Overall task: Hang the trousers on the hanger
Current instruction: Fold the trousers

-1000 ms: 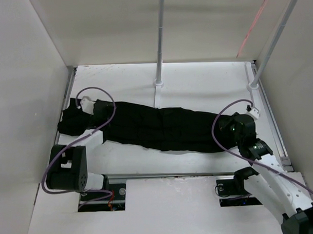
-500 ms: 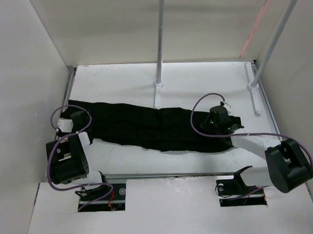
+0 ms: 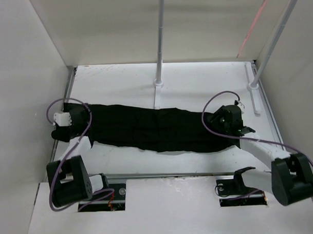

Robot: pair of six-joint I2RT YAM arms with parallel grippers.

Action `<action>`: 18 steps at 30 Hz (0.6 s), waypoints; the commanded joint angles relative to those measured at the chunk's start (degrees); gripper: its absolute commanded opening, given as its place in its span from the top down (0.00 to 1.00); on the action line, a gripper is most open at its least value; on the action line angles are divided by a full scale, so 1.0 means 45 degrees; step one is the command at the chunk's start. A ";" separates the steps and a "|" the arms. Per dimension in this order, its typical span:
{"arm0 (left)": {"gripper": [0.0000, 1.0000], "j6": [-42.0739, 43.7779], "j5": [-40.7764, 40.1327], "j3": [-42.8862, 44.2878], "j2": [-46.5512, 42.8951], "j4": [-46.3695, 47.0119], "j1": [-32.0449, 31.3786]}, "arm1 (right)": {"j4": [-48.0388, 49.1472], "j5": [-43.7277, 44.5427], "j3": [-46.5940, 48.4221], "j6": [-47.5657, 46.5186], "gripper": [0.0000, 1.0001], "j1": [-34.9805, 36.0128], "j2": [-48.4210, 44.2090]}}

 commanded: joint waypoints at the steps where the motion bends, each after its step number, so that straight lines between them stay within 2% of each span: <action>1: 0.29 0.1090 -0.0264 0.1048 -0.1580 0.0340 -0.1860 | -0.0273 0.0015 0.0269 -0.0941 0.48 0.0280 -0.2248; 3: 0.29 0.1638 -0.0478 0.1518 -0.1661 0.0320 -0.3440 | -0.1092 0.0326 0.0153 -0.1157 0.38 0.0359 -0.3908; 6: 0.28 0.2264 -0.0558 0.1987 -0.0864 0.0476 -0.6192 | -0.3217 0.1475 -0.0043 -0.1313 0.27 -0.0476 -0.6408; 11: 0.28 0.3572 0.0007 0.2496 0.1325 0.1334 -1.0375 | -0.6933 0.4131 -0.0140 -0.1062 0.15 -0.1886 -0.9010; 14: 0.28 0.3711 0.0340 0.2282 0.1757 0.1823 -1.1667 | -0.7929 0.5287 -0.0355 -0.0204 0.14 -0.1437 -0.8957; 18: 0.28 0.3770 0.0905 0.1814 0.1719 0.2136 -1.2411 | -0.7777 0.3848 -0.0337 0.0015 0.11 -0.1729 -0.7690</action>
